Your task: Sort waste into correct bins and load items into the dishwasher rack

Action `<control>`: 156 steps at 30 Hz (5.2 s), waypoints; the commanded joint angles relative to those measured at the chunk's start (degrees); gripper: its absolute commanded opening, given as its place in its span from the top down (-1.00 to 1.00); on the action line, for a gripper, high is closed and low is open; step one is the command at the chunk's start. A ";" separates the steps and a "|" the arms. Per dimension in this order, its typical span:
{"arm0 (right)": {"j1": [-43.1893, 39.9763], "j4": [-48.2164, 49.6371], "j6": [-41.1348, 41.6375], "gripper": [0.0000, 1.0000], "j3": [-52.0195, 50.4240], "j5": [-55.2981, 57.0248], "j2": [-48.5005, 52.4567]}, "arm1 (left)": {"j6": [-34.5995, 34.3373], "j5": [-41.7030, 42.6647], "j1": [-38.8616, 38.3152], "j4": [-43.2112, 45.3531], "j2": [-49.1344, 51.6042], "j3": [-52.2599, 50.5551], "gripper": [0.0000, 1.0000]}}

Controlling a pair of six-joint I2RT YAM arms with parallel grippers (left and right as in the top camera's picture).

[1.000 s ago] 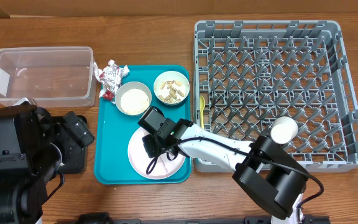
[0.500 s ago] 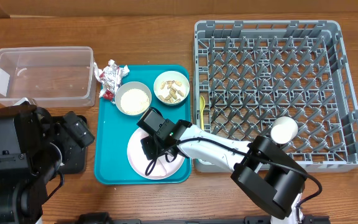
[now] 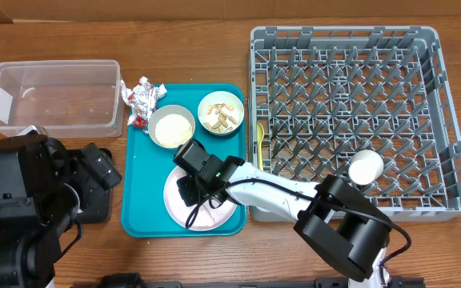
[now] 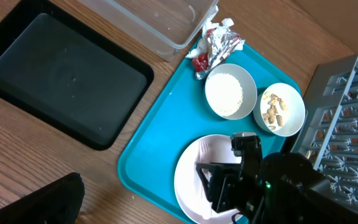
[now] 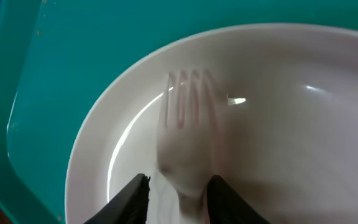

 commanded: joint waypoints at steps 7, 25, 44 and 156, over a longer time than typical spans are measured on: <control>0.42 -0.98 4.74 0.56 -0.52 6.01 5.14 | 0.90 -1.16 0.31 0.11 -0.02 0.37 -1.00; 0.04 -20.87 5.22 0.92 11.87 14.08 3.50 | 0.90 -1.16 0.31 0.11 -0.02 0.37 -1.00; -12.87 -42.38 -11.61 0.92 31.04 22.36 -8.63 | 0.90 -1.16 0.31 0.11 -0.02 0.37 -1.00; -30.62 -60.17 -2.64 -1.00 32.54 15.45 -45.38 | 26.53 1.01 -18.32 24.85 54.10 -0.28 -0.15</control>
